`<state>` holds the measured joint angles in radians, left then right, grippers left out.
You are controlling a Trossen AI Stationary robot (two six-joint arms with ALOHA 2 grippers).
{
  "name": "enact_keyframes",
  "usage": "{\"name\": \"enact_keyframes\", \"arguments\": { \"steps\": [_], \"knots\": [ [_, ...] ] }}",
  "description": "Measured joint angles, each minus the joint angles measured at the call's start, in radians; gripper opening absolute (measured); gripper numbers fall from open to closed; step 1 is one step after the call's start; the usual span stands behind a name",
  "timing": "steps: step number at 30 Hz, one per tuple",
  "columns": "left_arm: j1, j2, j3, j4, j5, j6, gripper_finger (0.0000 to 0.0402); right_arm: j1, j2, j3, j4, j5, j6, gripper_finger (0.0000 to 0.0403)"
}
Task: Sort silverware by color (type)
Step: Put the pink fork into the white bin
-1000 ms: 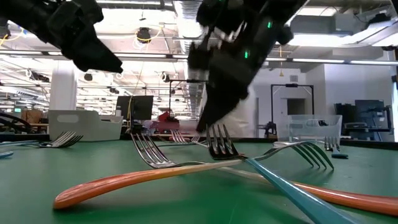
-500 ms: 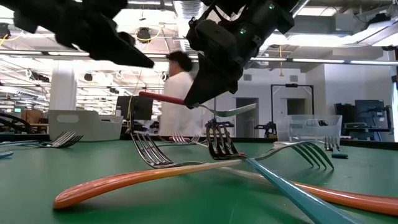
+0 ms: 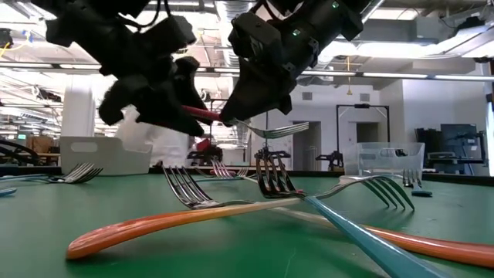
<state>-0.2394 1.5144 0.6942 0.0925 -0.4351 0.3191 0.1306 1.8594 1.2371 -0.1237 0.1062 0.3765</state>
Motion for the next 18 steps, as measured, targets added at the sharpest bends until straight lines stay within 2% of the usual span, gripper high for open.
{"name": "enact_keyframes", "arguments": {
  "steps": [3, 5, 12, 18],
  "knots": [
    [0.000, 0.022, 0.022, -0.038, -0.036, -0.013, 0.0175, -0.001, 0.000, 0.000, 0.003, 0.000, 0.000, 0.0056],
    [0.000, 0.027, 0.034, -0.038, -0.041, -0.021, 0.0154, -0.001, 0.000, 0.000, -0.003, 0.000, 0.000, 0.0056],
    [0.004, 0.019, 0.076, -0.109, -0.018, -0.020, 0.0023, -0.001, -0.005, 0.001, 0.008, -0.006, -0.006, 0.0056],
    [0.023, 0.015, 0.120, -0.237, -0.022, -0.083, 0.0021, -0.001, -0.005, 0.001, 0.013, 0.025, 0.015, 0.0070]
  ]
}}
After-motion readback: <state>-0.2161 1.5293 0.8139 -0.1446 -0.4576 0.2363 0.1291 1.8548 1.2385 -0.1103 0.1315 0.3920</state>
